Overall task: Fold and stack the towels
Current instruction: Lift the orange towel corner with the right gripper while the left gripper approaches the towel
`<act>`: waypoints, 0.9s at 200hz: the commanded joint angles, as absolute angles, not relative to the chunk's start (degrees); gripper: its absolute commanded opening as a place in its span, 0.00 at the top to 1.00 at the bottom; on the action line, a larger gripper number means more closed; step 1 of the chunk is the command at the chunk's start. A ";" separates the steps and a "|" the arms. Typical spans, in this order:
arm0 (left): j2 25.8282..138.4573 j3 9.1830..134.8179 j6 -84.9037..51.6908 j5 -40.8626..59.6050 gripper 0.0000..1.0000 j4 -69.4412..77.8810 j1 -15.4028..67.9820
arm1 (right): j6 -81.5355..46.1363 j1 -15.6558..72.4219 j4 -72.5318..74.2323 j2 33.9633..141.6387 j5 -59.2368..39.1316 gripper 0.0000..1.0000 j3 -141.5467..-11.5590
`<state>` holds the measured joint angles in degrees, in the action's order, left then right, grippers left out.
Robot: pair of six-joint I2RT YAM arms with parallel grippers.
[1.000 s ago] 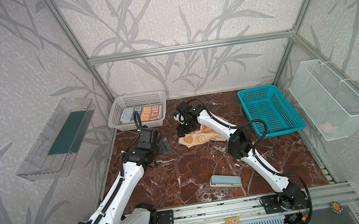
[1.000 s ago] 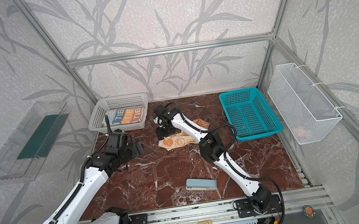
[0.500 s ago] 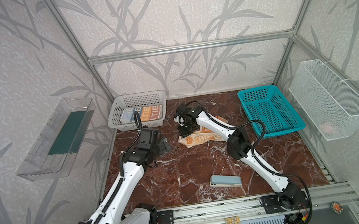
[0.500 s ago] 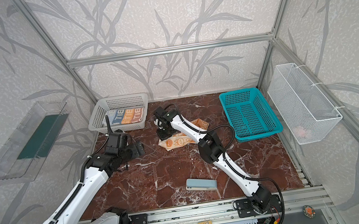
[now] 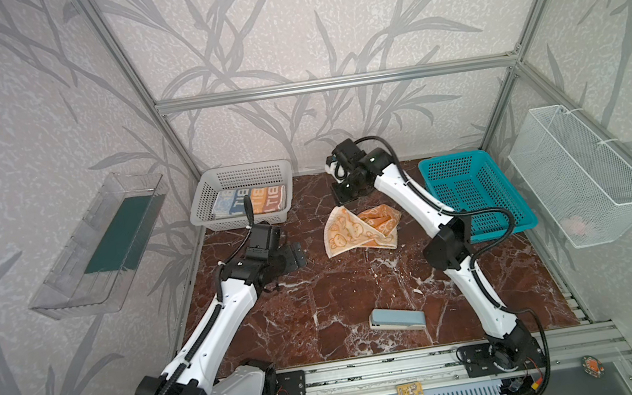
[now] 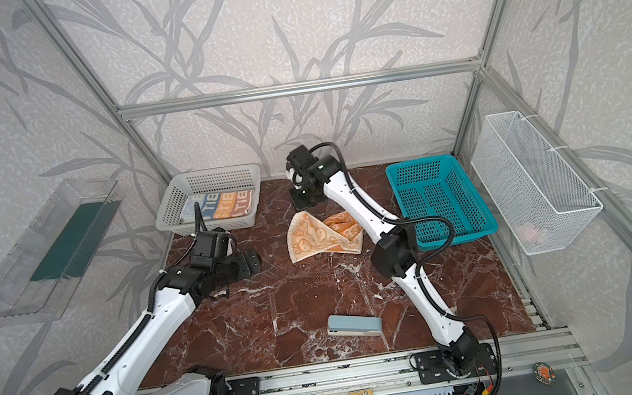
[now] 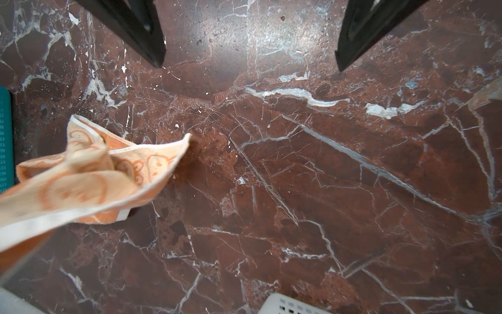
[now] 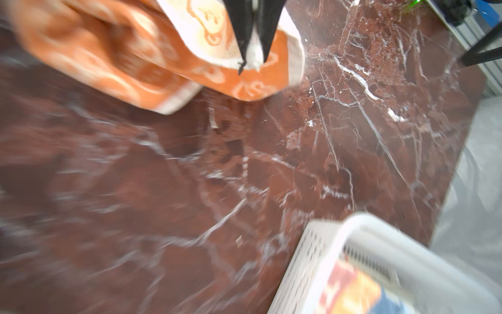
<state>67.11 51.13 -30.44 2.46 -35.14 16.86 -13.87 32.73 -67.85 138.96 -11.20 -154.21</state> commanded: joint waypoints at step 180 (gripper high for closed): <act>105.20 75.15 -28.50 15.13 0.14 -26.94 29.91 | -11.11 16.39 -58.55 121.87 -16.13 1.00 -110.05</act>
<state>104.49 75.31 -24.32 13.67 -32.21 29.65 -11.86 16.91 -59.83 124.64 -14.46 -111.20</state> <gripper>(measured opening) 0.883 0.053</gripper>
